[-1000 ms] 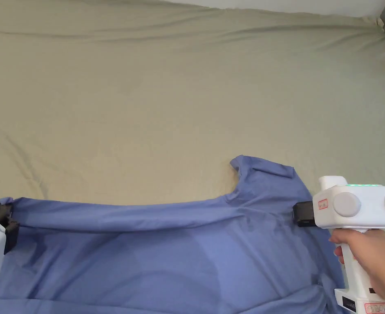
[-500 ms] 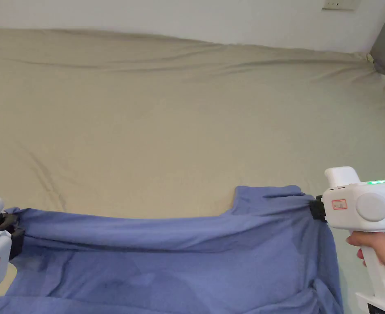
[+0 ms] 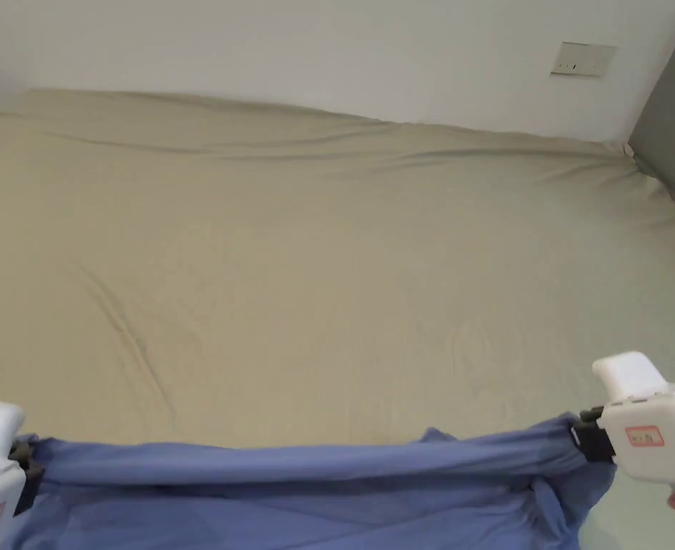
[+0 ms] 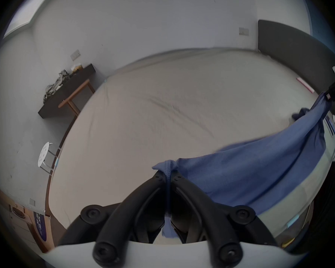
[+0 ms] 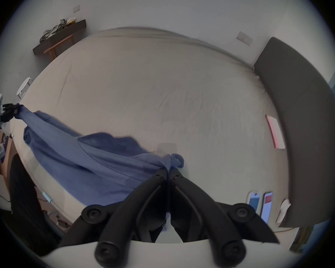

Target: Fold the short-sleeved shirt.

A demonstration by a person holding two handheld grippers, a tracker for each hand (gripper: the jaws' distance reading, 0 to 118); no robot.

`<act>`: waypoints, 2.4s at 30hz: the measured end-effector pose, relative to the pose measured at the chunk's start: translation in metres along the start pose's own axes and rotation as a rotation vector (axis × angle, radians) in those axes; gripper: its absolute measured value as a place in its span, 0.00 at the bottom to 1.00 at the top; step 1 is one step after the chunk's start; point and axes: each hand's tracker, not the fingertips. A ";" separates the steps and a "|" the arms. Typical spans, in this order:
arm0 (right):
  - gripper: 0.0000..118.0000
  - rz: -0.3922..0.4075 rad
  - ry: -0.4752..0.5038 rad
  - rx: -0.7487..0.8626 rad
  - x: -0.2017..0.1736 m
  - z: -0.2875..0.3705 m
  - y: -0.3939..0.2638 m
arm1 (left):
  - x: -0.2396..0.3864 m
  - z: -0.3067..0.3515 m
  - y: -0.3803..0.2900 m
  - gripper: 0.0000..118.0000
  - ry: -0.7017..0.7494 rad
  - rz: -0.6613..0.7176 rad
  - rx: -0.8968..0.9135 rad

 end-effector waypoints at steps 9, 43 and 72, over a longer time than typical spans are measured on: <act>0.00 0.045 0.039 -0.180 -0.015 -0.028 -0.068 | 0.013 -0.026 -0.061 0.01 -0.063 -0.064 -0.186; 0.96 -0.071 -0.218 0.830 -0.118 0.154 0.022 | 0.055 0.153 0.081 0.89 -0.019 0.199 0.753; 0.00 -0.005 -0.225 0.867 -0.180 0.120 0.030 | 0.067 0.063 0.058 0.00 -0.249 0.193 0.437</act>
